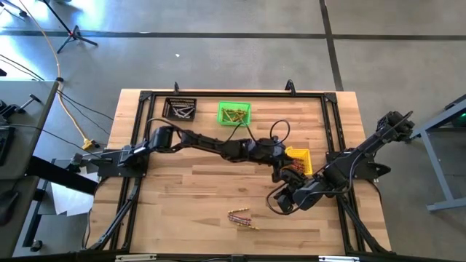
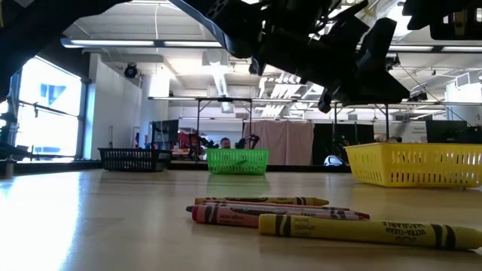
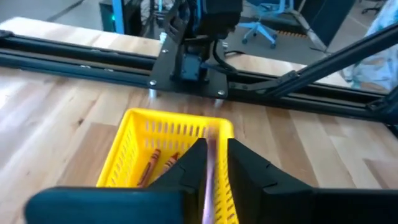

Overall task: Sort crayons
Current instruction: Put the red crayon into the yellow basket, then put the yellow crayon into the green basket

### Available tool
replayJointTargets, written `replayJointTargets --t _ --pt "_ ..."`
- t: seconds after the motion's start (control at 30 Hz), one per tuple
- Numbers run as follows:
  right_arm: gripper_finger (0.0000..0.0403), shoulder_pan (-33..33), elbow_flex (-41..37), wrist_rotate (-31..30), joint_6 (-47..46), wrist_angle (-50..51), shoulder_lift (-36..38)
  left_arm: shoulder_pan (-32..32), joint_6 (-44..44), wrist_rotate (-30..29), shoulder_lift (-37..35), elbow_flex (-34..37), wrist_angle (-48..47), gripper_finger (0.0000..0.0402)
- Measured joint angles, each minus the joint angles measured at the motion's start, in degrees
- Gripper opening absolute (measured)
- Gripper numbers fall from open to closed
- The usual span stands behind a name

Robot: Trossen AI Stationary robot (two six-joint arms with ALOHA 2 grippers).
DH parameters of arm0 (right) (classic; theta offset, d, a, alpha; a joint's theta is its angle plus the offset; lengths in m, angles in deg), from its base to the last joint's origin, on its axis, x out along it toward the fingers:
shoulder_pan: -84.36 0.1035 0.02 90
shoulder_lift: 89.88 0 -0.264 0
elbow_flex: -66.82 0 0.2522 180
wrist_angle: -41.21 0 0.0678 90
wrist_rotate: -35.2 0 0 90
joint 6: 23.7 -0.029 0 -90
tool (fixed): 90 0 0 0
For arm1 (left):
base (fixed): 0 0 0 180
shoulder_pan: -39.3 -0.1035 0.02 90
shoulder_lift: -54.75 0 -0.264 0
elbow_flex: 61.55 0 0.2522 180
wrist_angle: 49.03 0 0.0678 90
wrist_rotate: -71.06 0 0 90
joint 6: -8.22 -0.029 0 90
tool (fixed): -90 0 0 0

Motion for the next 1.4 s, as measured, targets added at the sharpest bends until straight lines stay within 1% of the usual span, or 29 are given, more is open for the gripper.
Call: replayJointTargets --t 0.2,0.27,0.3,0.33,0.37,0.5,0.53,0.57,0.6,0.63,0.7,0.8,0.83,0.87,0.9,0.97,1.2,1.3,1.4 --pt "0.0053 0.0 0.0 1.2 0.0 0.0 0.0 -0.7 0.7 4.1 0.0 0.0 0.2 0.0098" --pt "0.0053 0.0 0.0 1.7 0.0 0.0 0.0 -0.7 2.5 6.3 0.0 0.0 -0.6 0.0112" --pt "0.0053 0.0 0.0 2.2 0.0 0.0 0.0 -0.7 4.0 8.7 -0.1 0.0 -1.9 0.0117" --pt "0.0053 0.0 0.0 2.6 0.0 0.0 0.0 -0.8 5.6 12.3 -0.5 0.0 -4.2 0.0121" --pt "0.0053 0.1 0.0 3.1 0.2 0.2 0.0 -0.9 6.9 17.4 -1.0 0.0 -7.1 0.0123" --pt "0.0053 0.8 0.0 4.1 0.2 3.5 0.0 -0.9 9.5 40.2 -3.4 -0.1 -19.7 0.0124" --pt "0.0053 1.0 0.0 4.2 0.2 4.8 0.0 -0.6 9.2 44.3 -3.8 -0.1 -23.8 0.0122" --pt "0.0053 1.2 0.0 4.4 0.2 6.5 0.0 -0.1 8.0 46.7 -4.3 -0.1 -28.5 0.0120" --pt "0.0053 1.3 0.0 4.4 0.2 8.2 0.0 0.8 6.2 47.3 -4.5 -0.1 -33.1 0.0118" --pt "0.0053 1.4 0.0 4.6 0.2 9.7 0.0 1.8 3.9 46.8 -4.9 -0.1 -37.7 0.0115" --pt "0.0053 1.6 0.0 5.2 0.0 13.1 0.0 4.1 -0.5 42.7 -5.3 0.0 -47.2 0.0111" --pt "0.0053 1.9 0.0 5.4 -0.6 17.1 0.0 7.9 -4.3 32.4 -5.2 0.1 -60.2 0.0107" --pt "0.0053 1.9 0.0 5.4 -0.8 18.1 0.0 9.2 -4.3 29.1 -5.2 0.3 -62.7 0.0107" --pt "0.0053 1.9 0.0 5.4 -0.9 18.9 0.0 10.3 -3.1 26.6 -5.2 0.9 -63.1 0.0106" --pt "0.0053 1.9 0.0 5.4 -0.9 19.5 0.0 11.1 -1.0 25.7 -5.2 1.5 -62.2 0.0106" --pt "0.0053 1.9 0.0 5.3 -0.8 20.2 0.0 12.3 2.0 25.3 -5.2 1.6 -61.2 0.0106" --pt "0.0053 1.9 0.0 5.2 2.6 20.3 0.0 15.6 5.7 20.7 -5.8 1.4 -58.6 0.0106" --pt "0.0053 1.9 0.0 5.1 2.6 20.3 0.0 17.0 7.3 14.9 -5.9 1.0 -56.1 0.0106" --pt "0.0053 1.9 0.0 5.1 2.6 20.3 0.0 18.1 9.9 6.5 -5.9 1.0 -55.4 0.0106"
